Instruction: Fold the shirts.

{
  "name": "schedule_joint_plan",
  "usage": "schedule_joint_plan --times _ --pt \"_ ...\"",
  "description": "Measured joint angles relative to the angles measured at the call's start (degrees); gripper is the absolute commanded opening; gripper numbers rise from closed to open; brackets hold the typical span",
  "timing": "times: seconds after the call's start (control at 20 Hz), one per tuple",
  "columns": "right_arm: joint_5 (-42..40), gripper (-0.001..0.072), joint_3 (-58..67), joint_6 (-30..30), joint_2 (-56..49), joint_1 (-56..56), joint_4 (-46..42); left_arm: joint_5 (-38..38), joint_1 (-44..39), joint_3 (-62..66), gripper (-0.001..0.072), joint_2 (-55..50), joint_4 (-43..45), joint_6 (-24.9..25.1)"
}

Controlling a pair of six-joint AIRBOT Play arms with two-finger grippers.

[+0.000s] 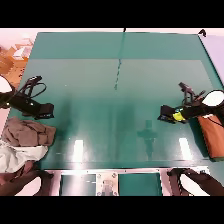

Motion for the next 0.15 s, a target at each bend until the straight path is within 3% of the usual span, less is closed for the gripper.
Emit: schedule_joint_plan --times 0.15 --pt "-0.9 0.0016 -0.7 -0.1 0.4 3.5 0.6 1.0 0.0 -1.0 0.0022 0.6 0.0 0.0"
